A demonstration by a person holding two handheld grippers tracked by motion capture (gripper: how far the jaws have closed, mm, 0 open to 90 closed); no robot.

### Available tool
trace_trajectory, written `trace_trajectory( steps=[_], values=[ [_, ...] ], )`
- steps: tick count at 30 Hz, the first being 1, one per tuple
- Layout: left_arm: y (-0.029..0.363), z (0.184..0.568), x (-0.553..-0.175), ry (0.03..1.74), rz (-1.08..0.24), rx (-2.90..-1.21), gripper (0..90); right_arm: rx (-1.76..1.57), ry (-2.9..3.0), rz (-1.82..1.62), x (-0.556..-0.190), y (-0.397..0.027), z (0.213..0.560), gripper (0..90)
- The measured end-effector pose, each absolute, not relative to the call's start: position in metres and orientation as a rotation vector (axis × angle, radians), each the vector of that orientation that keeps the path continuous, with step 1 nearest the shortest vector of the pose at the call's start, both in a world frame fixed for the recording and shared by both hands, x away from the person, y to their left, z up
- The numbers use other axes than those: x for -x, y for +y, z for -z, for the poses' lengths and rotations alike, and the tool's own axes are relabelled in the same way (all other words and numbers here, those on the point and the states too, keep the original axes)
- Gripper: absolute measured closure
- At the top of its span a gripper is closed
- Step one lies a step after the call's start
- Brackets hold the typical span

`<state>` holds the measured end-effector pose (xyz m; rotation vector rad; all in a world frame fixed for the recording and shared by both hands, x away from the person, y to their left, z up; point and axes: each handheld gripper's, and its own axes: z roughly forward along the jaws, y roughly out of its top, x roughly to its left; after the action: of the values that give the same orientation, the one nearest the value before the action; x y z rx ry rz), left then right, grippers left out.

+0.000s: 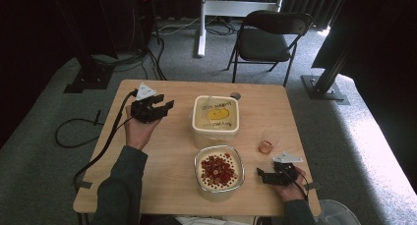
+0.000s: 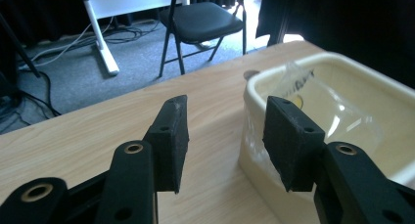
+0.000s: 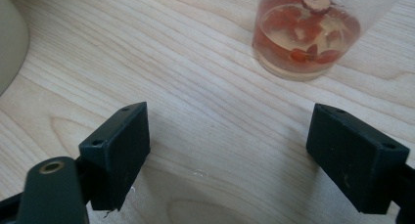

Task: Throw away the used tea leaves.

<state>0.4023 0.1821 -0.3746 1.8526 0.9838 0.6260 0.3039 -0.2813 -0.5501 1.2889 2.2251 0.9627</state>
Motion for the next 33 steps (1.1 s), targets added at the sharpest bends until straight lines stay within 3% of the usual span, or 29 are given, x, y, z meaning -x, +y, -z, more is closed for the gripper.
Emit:
trace_trajectory(
  steps=[17,27,33],
  values=[
    [0.194,0.437,-0.338,1.003,-0.603,-1.903,48.8,-1.347,2.021,-1.088,-0.310,-0.296,0.523,22.1],
    [0.174,0.473,-0.293,0.973,-0.472,-1.921,47.1,-1.306,1.964,-1.122,-0.331,-0.296,0.518,22.7],
    [0.150,0.483,-0.273,0.860,-0.434,-2.013,43.8,-1.260,1.954,-1.139,-0.344,-0.293,0.521,25.0]
  ],
)
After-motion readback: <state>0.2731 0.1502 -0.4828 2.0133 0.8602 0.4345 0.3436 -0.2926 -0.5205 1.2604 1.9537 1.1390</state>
